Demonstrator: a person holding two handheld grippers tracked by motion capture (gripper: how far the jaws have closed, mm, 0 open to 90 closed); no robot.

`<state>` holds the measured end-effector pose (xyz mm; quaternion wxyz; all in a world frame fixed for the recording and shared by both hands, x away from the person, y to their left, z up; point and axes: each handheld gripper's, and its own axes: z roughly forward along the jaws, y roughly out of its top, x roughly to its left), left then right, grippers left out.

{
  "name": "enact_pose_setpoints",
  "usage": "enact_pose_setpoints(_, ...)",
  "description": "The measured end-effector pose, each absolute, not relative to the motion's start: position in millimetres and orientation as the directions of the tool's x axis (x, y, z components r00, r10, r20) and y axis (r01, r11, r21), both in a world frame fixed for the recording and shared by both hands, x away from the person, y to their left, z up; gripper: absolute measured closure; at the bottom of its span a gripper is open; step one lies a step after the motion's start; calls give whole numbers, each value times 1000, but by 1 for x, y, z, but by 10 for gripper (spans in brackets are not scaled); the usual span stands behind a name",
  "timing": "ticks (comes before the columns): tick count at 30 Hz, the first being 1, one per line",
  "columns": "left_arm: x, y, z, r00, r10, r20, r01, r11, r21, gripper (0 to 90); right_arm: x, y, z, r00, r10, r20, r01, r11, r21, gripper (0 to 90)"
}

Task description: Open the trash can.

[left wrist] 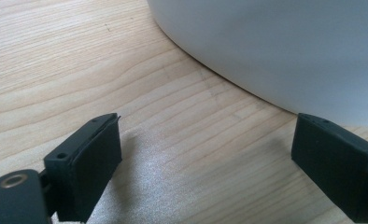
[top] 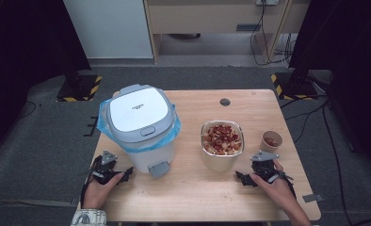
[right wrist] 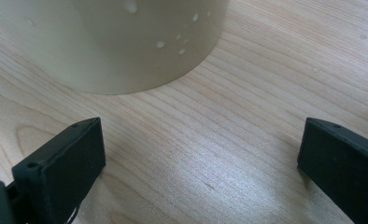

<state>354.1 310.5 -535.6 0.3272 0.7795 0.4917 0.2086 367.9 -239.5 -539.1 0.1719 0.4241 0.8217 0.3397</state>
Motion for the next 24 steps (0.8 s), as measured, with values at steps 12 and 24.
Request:
enact_pose_setpoints(12,337,306,-517,466,885,5,584,-312,749,374,367,-240,-539,-582,813,7,580,410,704,12)
enact_pose_setpoints(24,306,296,-490,517,856,16,505,-320,801,756,366,-241,-539,-580,814,6,581,409,704,12)
